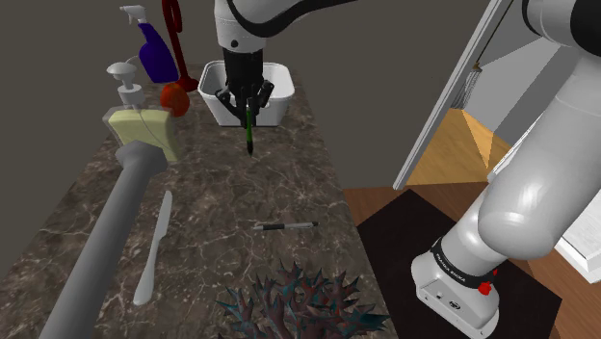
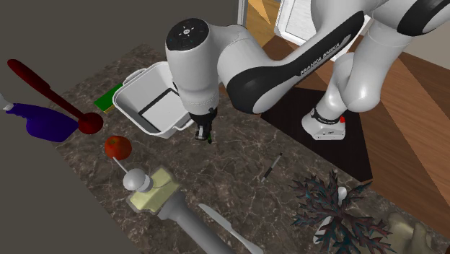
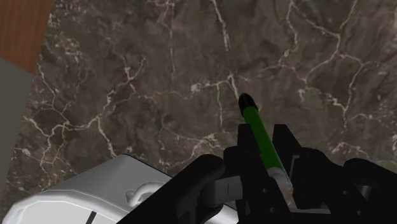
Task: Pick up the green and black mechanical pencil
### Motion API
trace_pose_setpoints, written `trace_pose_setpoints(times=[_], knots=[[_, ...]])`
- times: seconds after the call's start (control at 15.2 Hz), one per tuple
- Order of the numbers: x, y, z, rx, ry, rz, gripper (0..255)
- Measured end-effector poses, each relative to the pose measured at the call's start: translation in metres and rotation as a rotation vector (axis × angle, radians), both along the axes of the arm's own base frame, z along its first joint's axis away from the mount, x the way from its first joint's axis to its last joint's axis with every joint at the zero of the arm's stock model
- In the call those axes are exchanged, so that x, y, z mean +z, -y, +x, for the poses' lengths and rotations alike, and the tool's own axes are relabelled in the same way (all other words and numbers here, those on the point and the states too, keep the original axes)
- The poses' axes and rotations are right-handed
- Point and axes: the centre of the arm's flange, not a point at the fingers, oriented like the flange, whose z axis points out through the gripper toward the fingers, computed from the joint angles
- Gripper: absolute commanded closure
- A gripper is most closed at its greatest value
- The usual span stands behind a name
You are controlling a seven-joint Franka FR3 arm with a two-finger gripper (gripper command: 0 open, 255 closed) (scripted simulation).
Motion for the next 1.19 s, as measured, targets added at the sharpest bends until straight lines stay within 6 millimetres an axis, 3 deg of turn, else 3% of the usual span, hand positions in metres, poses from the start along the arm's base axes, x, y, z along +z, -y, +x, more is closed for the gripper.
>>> trace_pose_setpoints(times=[0.26,1.19], knots=[[0.006,0.000,0.000,0.000,0.000,0.000,255],[0.076,0.000,0.000,0.000,0.000,0.000,255]])
